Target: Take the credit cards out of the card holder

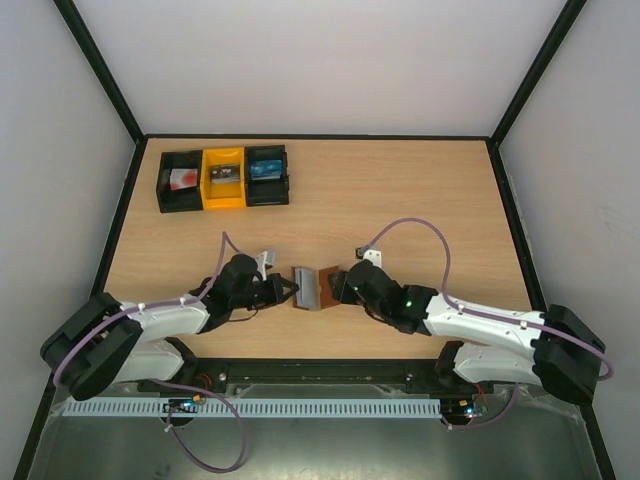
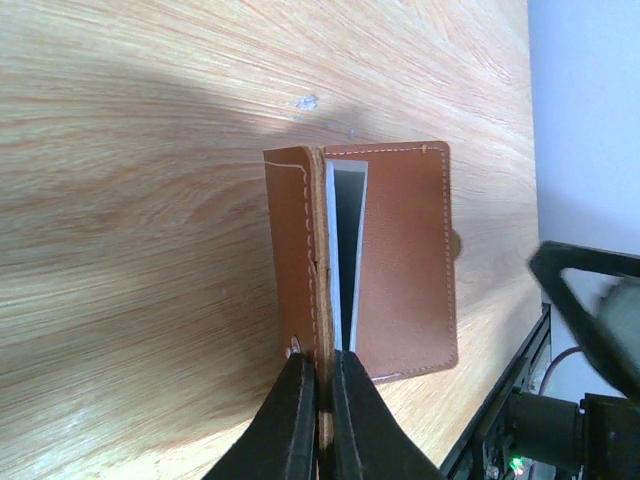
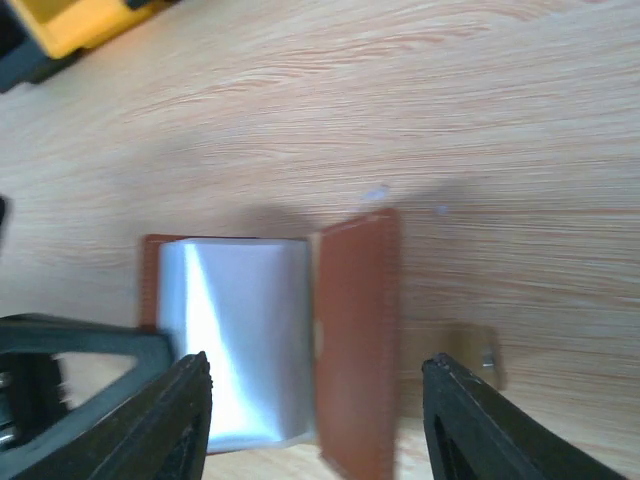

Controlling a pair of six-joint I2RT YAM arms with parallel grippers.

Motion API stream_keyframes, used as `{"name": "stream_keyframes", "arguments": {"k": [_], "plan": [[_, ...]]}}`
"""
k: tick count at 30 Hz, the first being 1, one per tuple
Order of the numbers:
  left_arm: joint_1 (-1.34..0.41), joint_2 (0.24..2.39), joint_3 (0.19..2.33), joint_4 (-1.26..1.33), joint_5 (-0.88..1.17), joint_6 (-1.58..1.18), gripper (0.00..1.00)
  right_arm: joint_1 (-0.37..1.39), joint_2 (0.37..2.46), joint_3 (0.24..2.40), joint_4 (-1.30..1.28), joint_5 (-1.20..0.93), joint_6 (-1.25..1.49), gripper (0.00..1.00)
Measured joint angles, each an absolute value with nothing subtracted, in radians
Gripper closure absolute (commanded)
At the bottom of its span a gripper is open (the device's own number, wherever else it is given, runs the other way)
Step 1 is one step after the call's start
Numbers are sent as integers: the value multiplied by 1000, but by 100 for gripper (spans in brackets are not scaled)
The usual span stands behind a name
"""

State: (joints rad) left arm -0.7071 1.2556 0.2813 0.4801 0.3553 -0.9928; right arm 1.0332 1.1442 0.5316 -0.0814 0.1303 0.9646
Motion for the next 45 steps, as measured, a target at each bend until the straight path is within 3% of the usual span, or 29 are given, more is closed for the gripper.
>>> {"name": "stream_keyframes", "arguments": {"k": [7,11,14,23,29,41,45], "plan": [[-709,1236,281,430,346,-987,97,1035,1110,590,-76,30,917,35],[-709,1227,281,422,346,-987,97,1036,1166,627,-53,-8,891,25],[-710,1224,281,417,346,-987,97,1039,1239,642,-39,-38,878,23],[-715,1217,281,407,345,-987,97,1045,1439,689,13,-82,865,28],[-719,1209,281,399,339,-987,97,1047,1493,694,29,-70,857,39],[-719,1202,279,386,337,-988,97,1047,1541,693,32,-28,856,39],[-719,1199,279,382,337,-988,97,1047,1539,692,33,-34,859,34]]}}
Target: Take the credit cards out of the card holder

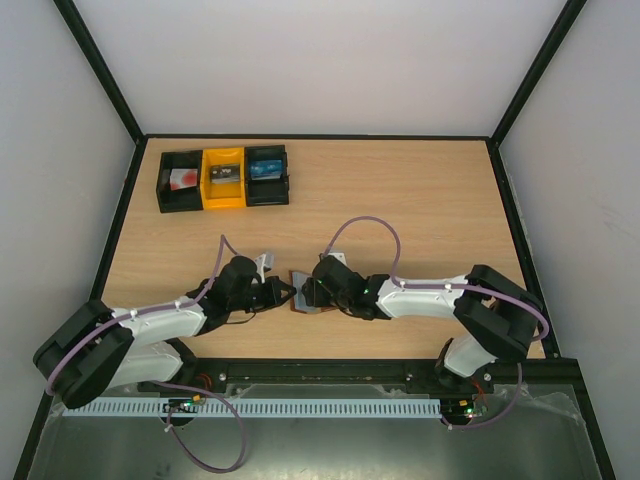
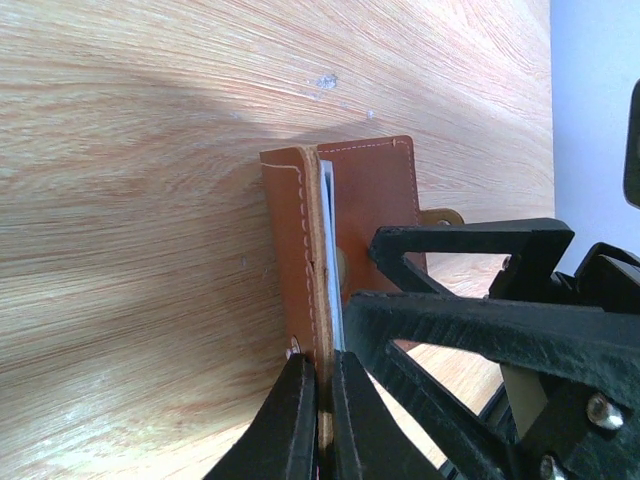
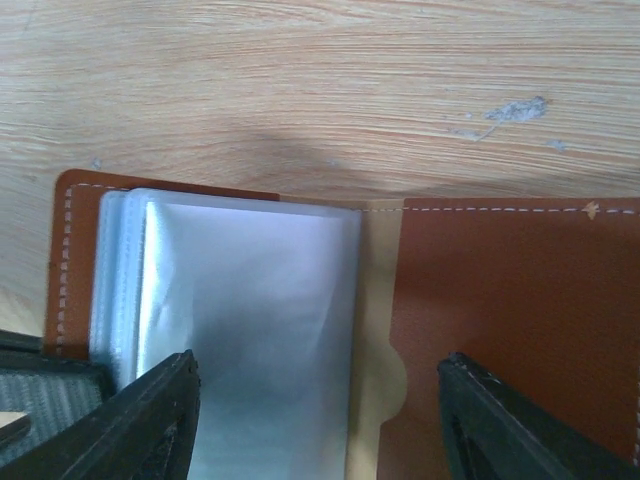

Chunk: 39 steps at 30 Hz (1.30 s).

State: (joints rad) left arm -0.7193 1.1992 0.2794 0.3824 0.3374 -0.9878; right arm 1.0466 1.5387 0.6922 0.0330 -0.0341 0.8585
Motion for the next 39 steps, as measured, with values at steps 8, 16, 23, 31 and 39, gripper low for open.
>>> {"name": "stream_keyframes", "arguments": {"k": [8,16,23,31,39], "plan": [[-719,1197,276,383,338,-988,97,1047,1515,692,58,-73,864,29],[-720,1197,275,383,338,-988,97,1047,1523,691,63,-75,864,30],[-720,1197,274,382,337,-989,97,1047,1536,691,61,-54,863,31],[-720,1198,274,383,338,-991,97,1047,1551,691,23,22,855,31],[-720,1198,274,384,347,-992,97,1047,1514,690,-137,187,853,31]]}}
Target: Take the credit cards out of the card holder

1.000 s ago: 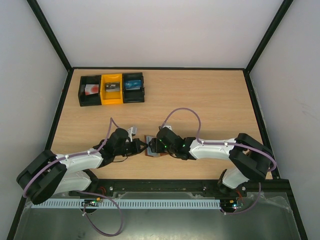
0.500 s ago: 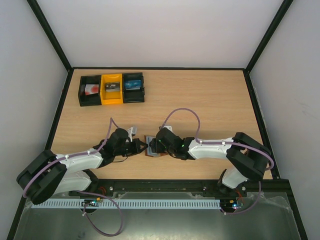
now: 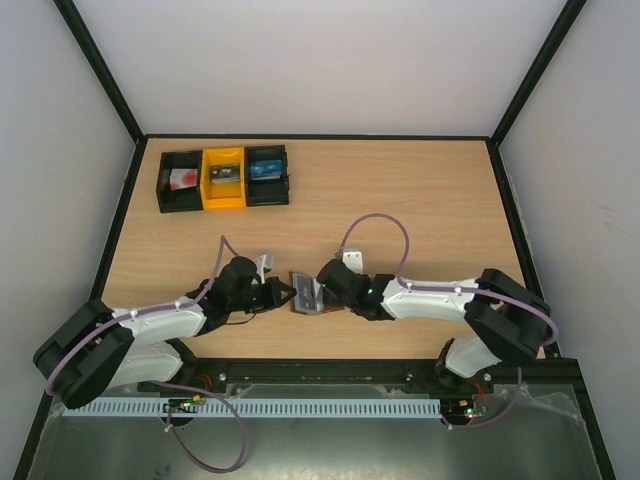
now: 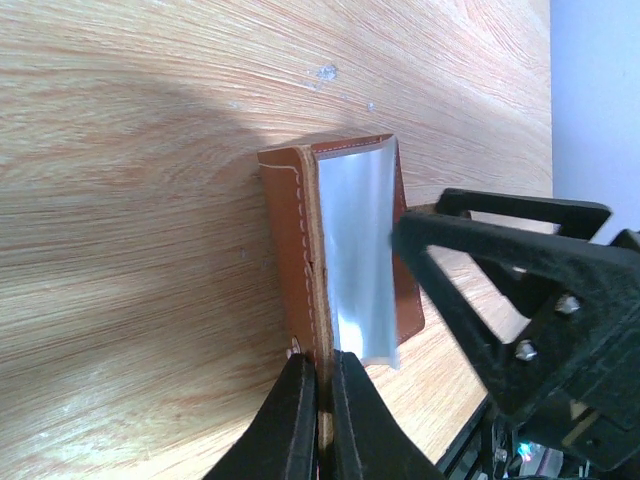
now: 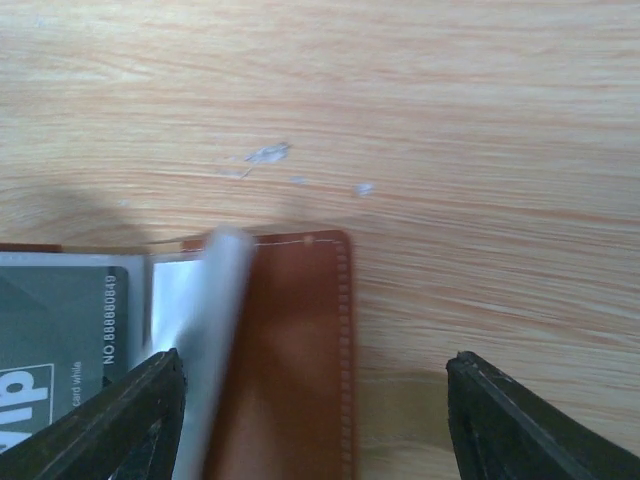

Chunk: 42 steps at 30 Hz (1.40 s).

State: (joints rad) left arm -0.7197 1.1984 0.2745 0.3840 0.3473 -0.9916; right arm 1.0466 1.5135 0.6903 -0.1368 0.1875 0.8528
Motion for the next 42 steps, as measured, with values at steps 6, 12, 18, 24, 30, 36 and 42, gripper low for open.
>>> {"name": "stream_keyframes", "arguments": {"k": [6,12,18,24,30,36,42], "plan": [[-720,1200,274,395,352,-992,97,1047,1363,686,-213,199,849,47],[-720,1214,274,407,358,-995,97,1047,1264,636,-80,40,849,70],[-720,1218,274,414,358,-1004,97,1047,1347,614,76,-118,876,71],[-726,1218,274,414,358,-1007,97,1047,1395,615,147,-180,898,71],[-727,1218,274,414,358,-1010,97,1047,1447,660,182,-182,936,71],[-736,1219,274,419,358,-1013,97,1047,1509,701,186,-159,961,72],[-737,1227,274,425,359,-1014,97,1044,1539,713,184,-131,975,76]]}}
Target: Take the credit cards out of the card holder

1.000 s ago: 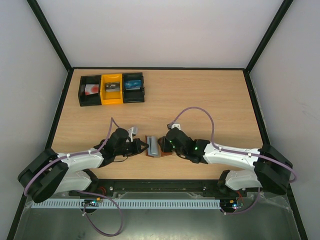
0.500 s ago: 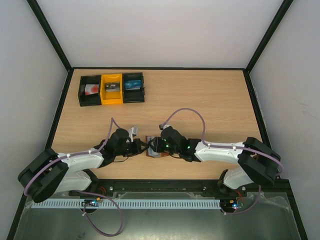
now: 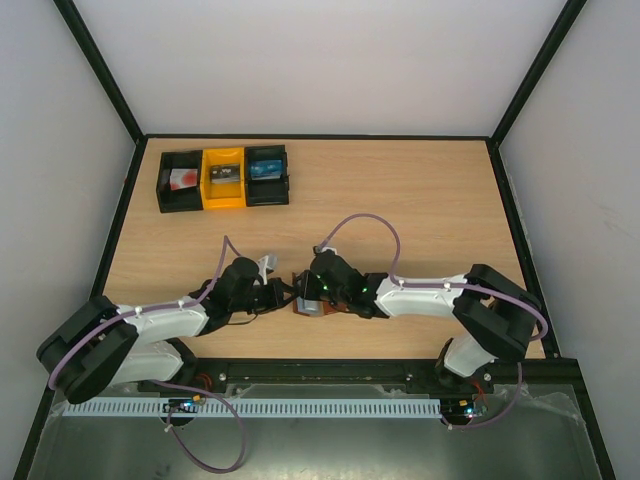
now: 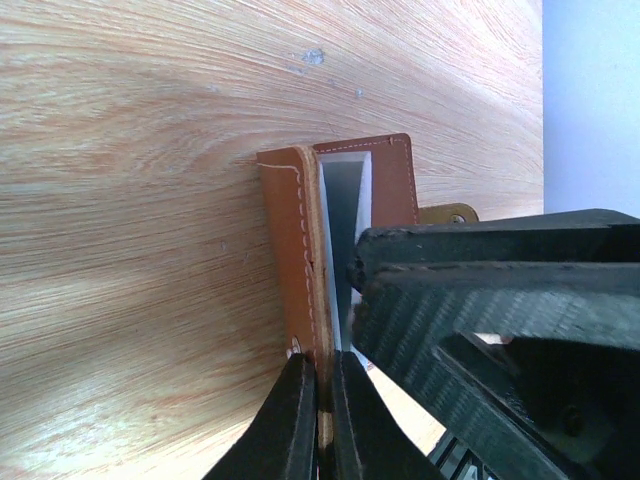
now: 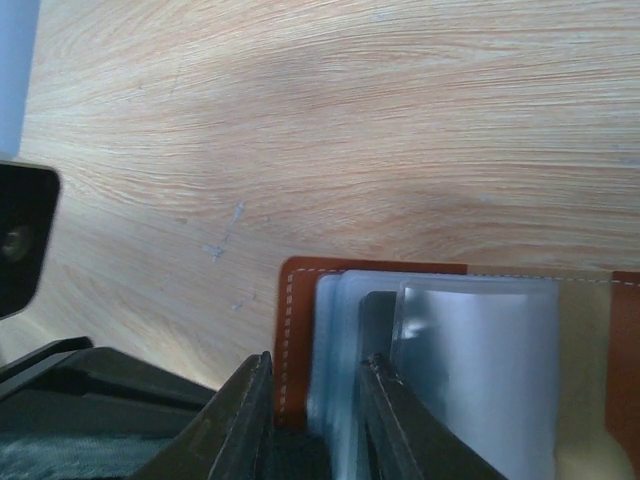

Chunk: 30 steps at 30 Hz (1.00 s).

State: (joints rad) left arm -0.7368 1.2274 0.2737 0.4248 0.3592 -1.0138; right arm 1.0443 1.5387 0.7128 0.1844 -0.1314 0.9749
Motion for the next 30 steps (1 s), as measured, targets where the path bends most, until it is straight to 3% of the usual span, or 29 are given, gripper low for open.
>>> {"name": "stream_keyframes", "arguments": {"k": [24,26,30], "plan": [[-737,1228,269,405,336,-1005,97,1021,1530,593,140,-53,952,79],[-737,1228,266,394,325,-1003,94,1016,1530,590,142,-55,945,83],[-737,1224,266,368,303,-998,79,996,1526,545,193,-91,936,86]]}}
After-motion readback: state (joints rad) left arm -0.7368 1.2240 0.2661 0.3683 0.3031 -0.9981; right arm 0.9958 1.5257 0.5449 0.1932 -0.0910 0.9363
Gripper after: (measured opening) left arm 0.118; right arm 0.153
